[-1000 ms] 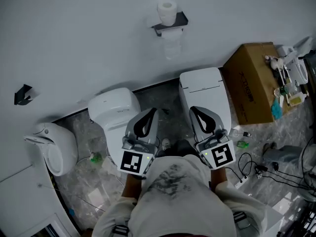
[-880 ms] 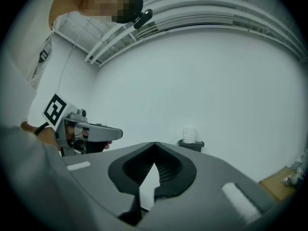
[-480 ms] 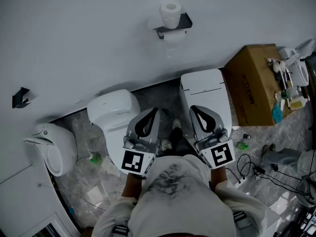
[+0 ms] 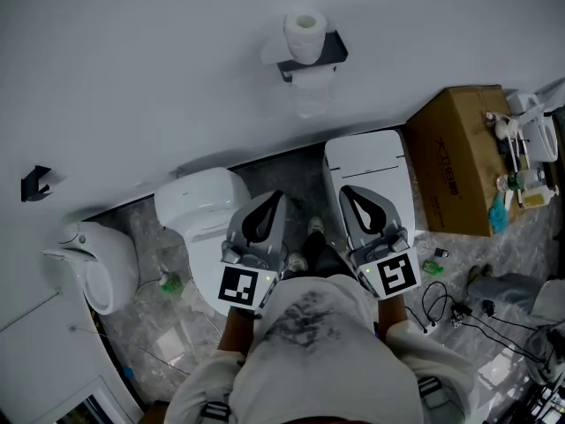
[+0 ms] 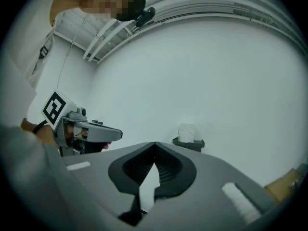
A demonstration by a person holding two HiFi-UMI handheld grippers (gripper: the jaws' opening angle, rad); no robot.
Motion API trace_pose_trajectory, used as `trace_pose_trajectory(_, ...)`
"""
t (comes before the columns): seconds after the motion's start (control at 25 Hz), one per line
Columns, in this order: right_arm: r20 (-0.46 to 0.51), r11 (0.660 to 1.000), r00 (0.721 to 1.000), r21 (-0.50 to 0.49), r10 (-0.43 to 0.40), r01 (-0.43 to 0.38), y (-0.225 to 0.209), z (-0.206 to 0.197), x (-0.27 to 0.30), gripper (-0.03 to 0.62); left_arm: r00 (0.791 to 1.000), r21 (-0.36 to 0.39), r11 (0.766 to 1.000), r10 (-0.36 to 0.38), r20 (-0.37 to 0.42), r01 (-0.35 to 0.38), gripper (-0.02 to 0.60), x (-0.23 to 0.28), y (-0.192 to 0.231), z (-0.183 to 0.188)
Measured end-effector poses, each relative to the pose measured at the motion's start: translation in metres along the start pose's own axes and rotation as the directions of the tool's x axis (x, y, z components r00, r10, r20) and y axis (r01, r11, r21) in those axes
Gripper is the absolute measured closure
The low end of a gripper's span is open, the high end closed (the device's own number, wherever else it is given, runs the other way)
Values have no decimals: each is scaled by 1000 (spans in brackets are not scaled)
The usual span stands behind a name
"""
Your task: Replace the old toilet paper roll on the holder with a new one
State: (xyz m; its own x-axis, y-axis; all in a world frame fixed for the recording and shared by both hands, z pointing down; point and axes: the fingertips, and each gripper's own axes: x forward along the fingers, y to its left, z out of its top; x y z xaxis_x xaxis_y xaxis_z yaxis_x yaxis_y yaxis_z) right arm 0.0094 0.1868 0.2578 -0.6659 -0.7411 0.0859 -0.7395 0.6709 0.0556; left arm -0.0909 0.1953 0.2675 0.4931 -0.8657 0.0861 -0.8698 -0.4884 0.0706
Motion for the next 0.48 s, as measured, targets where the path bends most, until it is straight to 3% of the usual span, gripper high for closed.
trace_pose_trajectory(0.48,-22,999,999,3,40,-40,-67,-10,41,592,997,0,998,58,-46,-58,580,73,17,-1)
